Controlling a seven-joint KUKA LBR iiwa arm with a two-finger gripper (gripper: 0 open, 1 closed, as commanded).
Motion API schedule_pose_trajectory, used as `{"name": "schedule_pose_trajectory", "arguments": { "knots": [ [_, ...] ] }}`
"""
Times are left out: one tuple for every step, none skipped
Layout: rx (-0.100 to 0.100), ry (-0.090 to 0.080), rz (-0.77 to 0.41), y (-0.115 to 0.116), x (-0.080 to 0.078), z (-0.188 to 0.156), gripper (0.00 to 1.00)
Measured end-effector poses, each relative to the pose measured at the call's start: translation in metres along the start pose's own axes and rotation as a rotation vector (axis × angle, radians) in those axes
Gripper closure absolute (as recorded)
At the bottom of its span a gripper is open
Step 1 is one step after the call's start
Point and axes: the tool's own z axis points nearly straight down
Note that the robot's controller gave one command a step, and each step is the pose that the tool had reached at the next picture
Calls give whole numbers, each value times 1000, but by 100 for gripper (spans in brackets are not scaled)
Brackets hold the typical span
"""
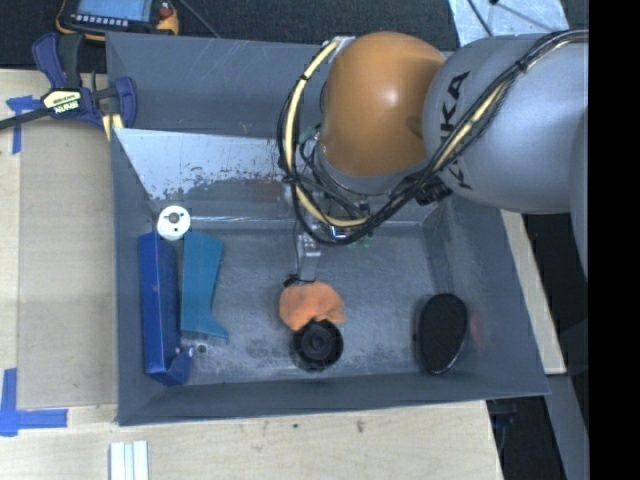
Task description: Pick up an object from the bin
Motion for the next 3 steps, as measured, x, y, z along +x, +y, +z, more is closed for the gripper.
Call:
{"name": "schedule_pose_trajectory", "arguments": {
  "knots": [
    [-1, -8, 2, 0, -2, -5, 0],
    [-2, -14, -23, -29, 20, 33, 0],
    [0, -3, -63, -57, 74, 45, 0]
  ]
}}
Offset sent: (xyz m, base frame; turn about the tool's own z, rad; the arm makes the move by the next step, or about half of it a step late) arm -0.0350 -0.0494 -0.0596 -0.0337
